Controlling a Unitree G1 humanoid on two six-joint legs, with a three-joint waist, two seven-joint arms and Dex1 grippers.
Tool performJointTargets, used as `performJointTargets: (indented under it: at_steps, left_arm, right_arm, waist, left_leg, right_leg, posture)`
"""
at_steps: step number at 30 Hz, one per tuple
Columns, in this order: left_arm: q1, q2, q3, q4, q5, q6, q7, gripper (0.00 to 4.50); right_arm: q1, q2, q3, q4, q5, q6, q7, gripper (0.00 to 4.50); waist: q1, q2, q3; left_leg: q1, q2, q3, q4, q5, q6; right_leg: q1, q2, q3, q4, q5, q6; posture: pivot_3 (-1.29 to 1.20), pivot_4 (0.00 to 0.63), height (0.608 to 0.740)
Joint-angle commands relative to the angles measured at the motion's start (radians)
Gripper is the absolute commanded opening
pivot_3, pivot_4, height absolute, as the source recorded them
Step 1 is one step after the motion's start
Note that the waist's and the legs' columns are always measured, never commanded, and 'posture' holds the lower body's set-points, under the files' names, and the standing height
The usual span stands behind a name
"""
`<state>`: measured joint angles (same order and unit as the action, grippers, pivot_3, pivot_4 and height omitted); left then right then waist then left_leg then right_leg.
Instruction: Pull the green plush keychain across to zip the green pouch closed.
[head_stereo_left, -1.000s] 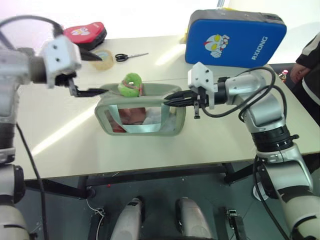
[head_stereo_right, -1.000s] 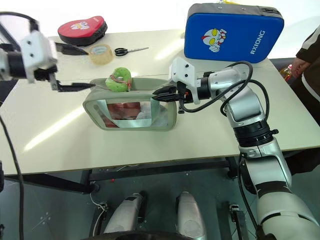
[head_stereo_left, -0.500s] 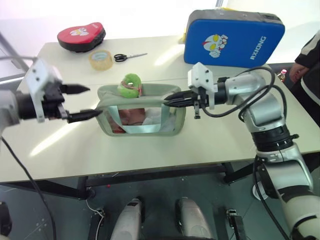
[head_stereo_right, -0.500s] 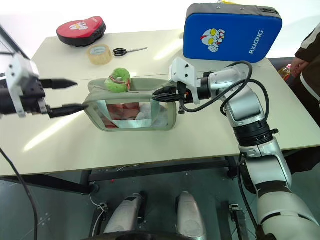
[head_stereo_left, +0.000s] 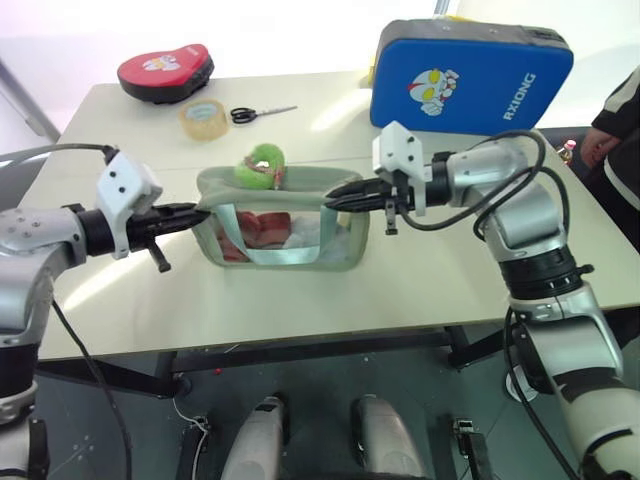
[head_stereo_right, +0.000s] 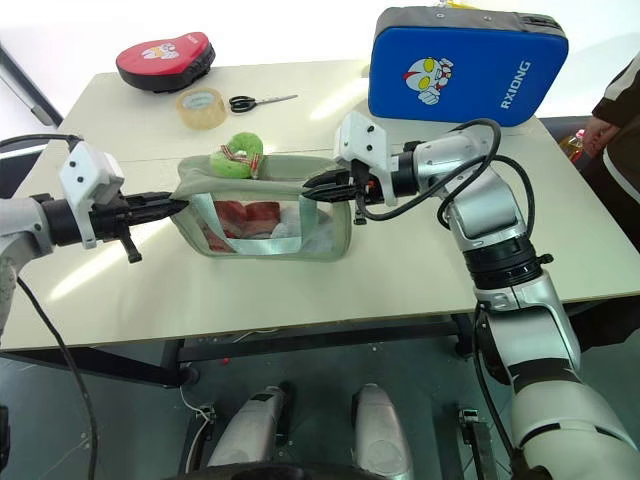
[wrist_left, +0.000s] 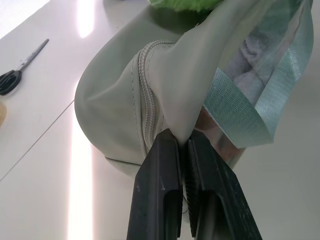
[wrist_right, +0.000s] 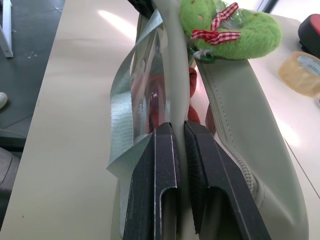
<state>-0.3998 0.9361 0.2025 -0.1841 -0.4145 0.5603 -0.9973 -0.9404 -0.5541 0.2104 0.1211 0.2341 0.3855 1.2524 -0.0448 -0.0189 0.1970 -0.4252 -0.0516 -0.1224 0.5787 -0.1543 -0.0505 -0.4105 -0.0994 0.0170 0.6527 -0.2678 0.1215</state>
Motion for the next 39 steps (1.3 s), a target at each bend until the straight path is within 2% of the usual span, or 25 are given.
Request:
performJointTargets:
  at_steps: [1,4,8,13,14,19,24,28,37,39]
  left_arm:
    - [-0.031,0.014,0.016,-0.003,-0.007,-0.021,-0.001,0.08]
    - [-0.051,0.005,0.021,0.004,-0.026,0.01,0.01,0.08]
    - [-0.055,0.013,0.026,0.0,-0.043,0.035,0.004,0.0]
    - [-0.034,0.027,0.032,-0.026,-0.051,0.051,0.001,0.0]
    - [-0.031,0.028,0.034,-0.031,-0.056,0.056,0.0,0.0]
    - [-0.006,0.017,0.033,-0.056,-0.057,0.05,0.008,0.0]
    - [-0.012,0.005,0.013,-0.054,-0.052,0.038,0.013,0.0]
    - [-0.016,-0.003,0.004,-0.056,-0.046,0.025,0.021,0.0]
    - [-0.003,0.006,0.011,-0.07,-0.055,0.031,0.021,0.0]
    - [-0.004,0.007,0.011,-0.069,-0.054,0.031,0.022,0.0]
  right_arm:
    - [-0.01,0.005,-0.004,-0.031,0.006,-0.002,-0.005,0.0]
    - [-0.011,0.002,-0.009,-0.034,0.011,0.006,-0.007,0.0]
    - [-0.022,-0.007,-0.018,-0.044,0.03,0.036,-0.001,1.49]
    - [-0.107,-0.019,-0.068,-0.026,0.088,0.117,0.016,4.07]
    - [-0.123,-0.015,-0.078,-0.02,0.103,0.135,0.011,4.46]
    - [-0.28,0.143,-0.159,0.113,0.152,0.237,-0.187,4.46]
    - [-0.308,0.283,-0.137,0.216,0.129,0.305,-0.319,4.46]
    - [-0.32,0.324,-0.107,0.306,0.1,0.289,-0.329,4.46]
    - [-0.35,0.34,-0.062,0.44,0.026,0.175,-0.297,4.46]
    - [-0.357,0.342,-0.054,0.454,0.014,0.157,-0.285,3.94]
  waist:
    - [0.0,0.0,0.0]
    - [0.0,0.0,0.0]
    - [0.0,0.0,0.0]
    - [-0.001,0.0,0.0]
    - [-0.001,0.0,0.0]
    - [-0.005,0.0,0.0]
    - [0.0,0.0,0.0]
    - [0.003,0.0,0.0]
    - [-0.001,0.0,0.0]
    - [-0.001,0.0,0.0]
  left_leg:
    - [0.0,0.0,0.0,0.0,0.0,0.0]
    - [0.0,0.0,0.0,0.0,0.0,0.0]
    - [0.0,0.0,0.0,0.0,0.0,0.0]
    - [0.0,0.0,0.0,0.0,0.0,0.0]
    - [0.0,0.0,0.0,0.0,0.0,0.0]
    - [0.0,0.001,0.0,-0.001,0.0,0.0]
    - [0.0,0.001,0.0,-0.002,0.0,0.0]
    - [-0.001,0.001,0.0,-0.001,0.0,0.0]
    - [-0.001,0.001,0.0,-0.002,0.0,0.0]
    - [-0.001,0.001,0.0,-0.002,0.0,0.0]
  right_leg:
    - [0.0,0.0,0.0,0.0,0.0,0.0]
    - [0.0,0.0,0.0,0.0,0.0,0.0]
    - [0.0,0.0,0.0,0.0,0.0,0.0]
    - [0.0,0.0,0.0,0.0,0.0,0.0]
    - [-0.001,0.0,0.0,0.0,0.0,0.0]
    - [-0.001,0.0,0.0,0.0,0.0,0.0]
    - [-0.001,0.001,0.0,0.0,0.001,-0.001]
    - [-0.002,0.001,0.0,0.0,0.001,-0.001]
    - [-0.002,0.001,0.0,-0.001,0.001,-0.001]
    - [-0.002,0.001,0.0,-0.001,0.001,-0.001]
  posture:
    - [0.0,0.15,0.74]
    - [0.0,0.15,0.74]
    - [0.0,0.15,0.74]
    - [0.0,0.15,0.74]
    - [0.0,0.15,0.74]
    - [0.0,0.15,0.74]
    - [0.0,0.15,0.74]
    - [0.0,0.15,0.74]
    - [0.0,0.15,0.74]
    - [0.0,0.15,0.74]
